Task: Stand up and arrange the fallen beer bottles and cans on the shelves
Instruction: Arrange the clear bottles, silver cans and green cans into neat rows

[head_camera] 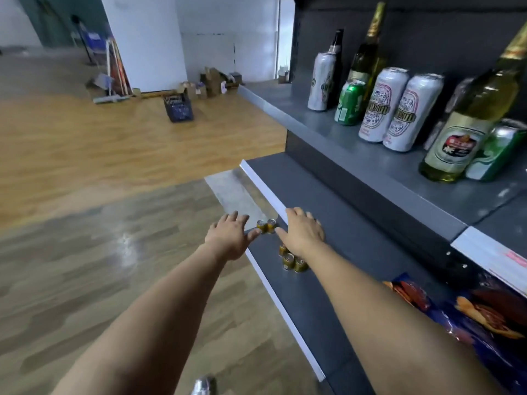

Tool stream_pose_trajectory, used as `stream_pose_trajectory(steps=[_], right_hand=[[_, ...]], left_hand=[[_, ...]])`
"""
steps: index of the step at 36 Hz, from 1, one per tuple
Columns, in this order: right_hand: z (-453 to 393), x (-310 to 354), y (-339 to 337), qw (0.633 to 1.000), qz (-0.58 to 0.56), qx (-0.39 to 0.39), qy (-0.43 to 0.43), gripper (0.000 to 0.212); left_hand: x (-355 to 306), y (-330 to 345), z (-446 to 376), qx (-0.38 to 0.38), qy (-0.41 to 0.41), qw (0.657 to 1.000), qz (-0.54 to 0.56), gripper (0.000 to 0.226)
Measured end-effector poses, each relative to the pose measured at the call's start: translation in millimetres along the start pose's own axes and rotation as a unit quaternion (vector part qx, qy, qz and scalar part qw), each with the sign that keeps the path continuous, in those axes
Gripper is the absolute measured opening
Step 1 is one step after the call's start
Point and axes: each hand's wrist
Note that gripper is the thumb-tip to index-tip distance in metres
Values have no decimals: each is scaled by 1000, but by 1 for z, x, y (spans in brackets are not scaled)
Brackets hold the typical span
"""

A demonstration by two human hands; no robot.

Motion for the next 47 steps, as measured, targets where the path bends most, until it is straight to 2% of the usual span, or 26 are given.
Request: stream_pose_trajectory(steps=[11, 19, 26, 33, 38, 42, 47], right_hand=[[-110, 96, -43, 989, -17, -136, 53, 47], [-181, 116, -83, 974, -8, -184, 134, 45], [-252, 118, -113, 961, -3, -213, 174, 44], [-318, 100, -139, 922, -90, -272, 262, 48], [-350, 84, -153, 897, -94, -312, 298, 47], [-367, 90, -160, 907, -32, -331, 257, 32], [-406, 123, -163, 938, -19, -294, 184, 26]], left_hand=[[110, -83, -133, -13, 101, 994, -34, 67], [152, -126, -225, -16, 150, 988, -14, 66], [143, -152, -310, -36, 196, 980, -12, 64], [119, -168, -388, -59, 252, 966, -10, 61], [104, -174, -439, -58, 282, 957, 14, 59], [90, -173, -468, -46, 305, 951, 25, 59], [76, -181, -500, -59, 333, 941, -9, 60]])
Point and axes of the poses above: each hand's wrist, its own z-axis away from the middle knuckle, its own y-axis out of the palm, x = y × z, and after that the axes turned 13 degrees about y, right-handed
